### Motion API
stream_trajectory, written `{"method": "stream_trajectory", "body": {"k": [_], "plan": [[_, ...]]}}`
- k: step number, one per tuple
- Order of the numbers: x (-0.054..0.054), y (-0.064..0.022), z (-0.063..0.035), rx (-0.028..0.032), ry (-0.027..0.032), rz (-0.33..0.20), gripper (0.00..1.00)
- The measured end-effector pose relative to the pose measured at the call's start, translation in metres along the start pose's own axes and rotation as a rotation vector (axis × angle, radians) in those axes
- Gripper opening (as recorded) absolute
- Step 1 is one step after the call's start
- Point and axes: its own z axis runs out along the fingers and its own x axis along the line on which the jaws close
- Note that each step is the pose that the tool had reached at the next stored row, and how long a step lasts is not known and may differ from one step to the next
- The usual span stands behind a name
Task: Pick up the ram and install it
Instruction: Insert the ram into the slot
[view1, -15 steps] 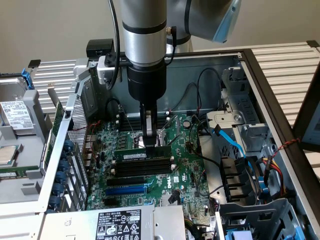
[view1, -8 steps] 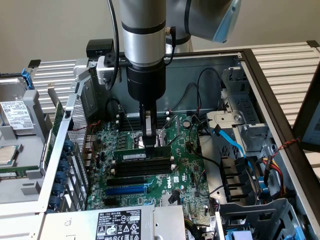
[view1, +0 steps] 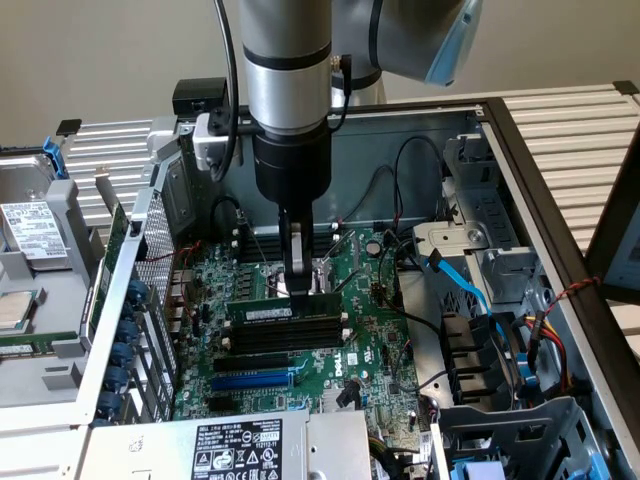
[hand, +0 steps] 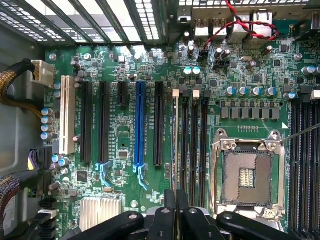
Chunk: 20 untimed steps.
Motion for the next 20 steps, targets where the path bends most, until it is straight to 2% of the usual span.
{"method": "stream_trajectory", "body": {"k": [20], "plan": [[-0.0012,0.0003,0.0069,-0.0007,0.0005,-0.012,0.13]]}}
